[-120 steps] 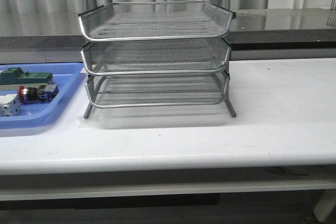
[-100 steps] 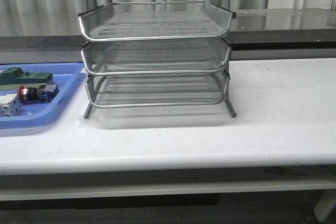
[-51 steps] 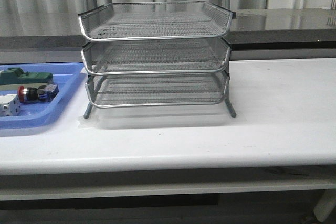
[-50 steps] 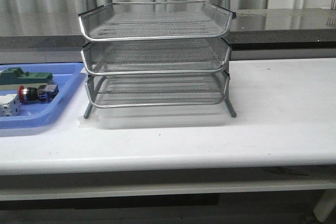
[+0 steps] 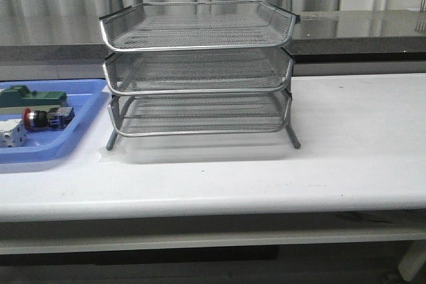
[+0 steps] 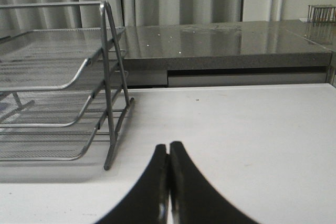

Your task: Place button on rack with both arms

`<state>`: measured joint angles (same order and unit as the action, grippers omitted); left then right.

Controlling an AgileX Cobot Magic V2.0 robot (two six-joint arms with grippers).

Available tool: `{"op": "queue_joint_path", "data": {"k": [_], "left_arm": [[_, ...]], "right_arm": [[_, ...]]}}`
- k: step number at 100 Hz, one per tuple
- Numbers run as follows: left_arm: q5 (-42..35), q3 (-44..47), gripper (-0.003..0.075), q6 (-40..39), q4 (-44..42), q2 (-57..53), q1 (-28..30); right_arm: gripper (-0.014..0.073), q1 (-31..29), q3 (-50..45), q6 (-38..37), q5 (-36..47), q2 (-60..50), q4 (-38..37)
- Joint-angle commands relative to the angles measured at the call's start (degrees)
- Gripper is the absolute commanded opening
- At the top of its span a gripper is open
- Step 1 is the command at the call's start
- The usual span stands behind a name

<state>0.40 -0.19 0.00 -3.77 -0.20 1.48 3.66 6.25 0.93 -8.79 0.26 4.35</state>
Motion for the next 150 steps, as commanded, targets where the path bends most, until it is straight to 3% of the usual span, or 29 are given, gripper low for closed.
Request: {"op": "queue_joint_path", "data": {"k": [1,31,49,71,104,118,137,150], "left_arm": [[-4.20,3.21,-0.0021,-0.66,0.51,-1.86,0.19],[-4.20,3.21,-0.0021,-0.66,0.51,-1.86,0.19],[-4.20,3.21,-0.0021,-0.66,0.51,-1.86,0.19],[-4.20,3.21,-0.0021,-0.66,0.51,-1.86,0.19],[-4.20,3.21,-0.0021,-0.66,0.51,-1.86,0.19],[-4.20,3.21,-0.0021,-0.66,0.51,-1.86,0.19],[-4.20,3.21,-0.0021,-0.66,0.51,-1.86,0.19],[-4.20,3.21,-0.0021,-0.66,0.51,-1.86,0.19]], "right_arm": [[-0.0061,-0.49,7.15,0.06,-0.39,3.95,1.18],[-0.0061,-0.49,26.55,0.06,-17.61,22.82,2.64],[-0.0061,-0.49,35.10,0.06,-24.12,35.36,7.57],[-0.0061,-0.49,38.50,0.06,-23.98,46.90,15.89],[-0.0041,-0.49,38.50,0.12,-24.00,55.80,20.22],[0.0090,-0.49,38.50,0.12,-23.73,57.14,21.62],[0.0419,-0.49,38.50,0.12,-21.14,57.38,25.89],[0.0450,-0.49,38.50,0.12,-18.18,58.74,29.59]]}}
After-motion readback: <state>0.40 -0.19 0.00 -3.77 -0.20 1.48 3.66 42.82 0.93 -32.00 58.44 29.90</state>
